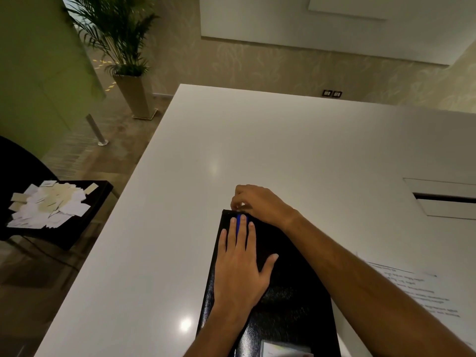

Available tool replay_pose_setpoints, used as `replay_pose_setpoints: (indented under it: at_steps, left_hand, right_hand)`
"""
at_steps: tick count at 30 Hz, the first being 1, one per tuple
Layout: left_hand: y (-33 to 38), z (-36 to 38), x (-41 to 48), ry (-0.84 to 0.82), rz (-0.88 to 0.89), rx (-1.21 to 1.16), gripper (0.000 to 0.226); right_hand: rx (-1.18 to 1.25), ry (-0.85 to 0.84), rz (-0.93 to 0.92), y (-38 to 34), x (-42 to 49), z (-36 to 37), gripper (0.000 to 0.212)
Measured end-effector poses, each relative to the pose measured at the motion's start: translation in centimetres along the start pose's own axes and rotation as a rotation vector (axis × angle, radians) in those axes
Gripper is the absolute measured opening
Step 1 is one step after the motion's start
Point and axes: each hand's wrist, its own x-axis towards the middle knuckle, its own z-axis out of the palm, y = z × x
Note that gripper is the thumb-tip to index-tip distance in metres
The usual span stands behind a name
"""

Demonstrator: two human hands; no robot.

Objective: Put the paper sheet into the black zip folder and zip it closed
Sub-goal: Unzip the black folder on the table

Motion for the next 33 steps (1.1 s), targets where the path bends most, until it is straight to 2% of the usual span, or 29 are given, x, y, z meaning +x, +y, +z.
replay_pose_setpoints:
  at_steps: [9, 16, 33]
  left_hand:
    - [-0.2, 0.1, 0.0, 0.007, -0.004, 0.004, 0.091]
    - [-0.4, -0.1, 0.0, -0.006, -0.011, -0.001, 0.091]
    - [-0.2, -0.1, -0.2, -0.029, 0.007, 0.022, 0.092]
  right_hand:
    - [-0.132, 0.055, -0.046, 1.3, -2.8, -0.3, 0.015]
    - [-0.210, 0.026, -0.108, 1.3, -2.8, -0.7, 0.018]
    - [-0.212, 0.077, -0.155, 0.6, -0.8, 0.5, 0.014]
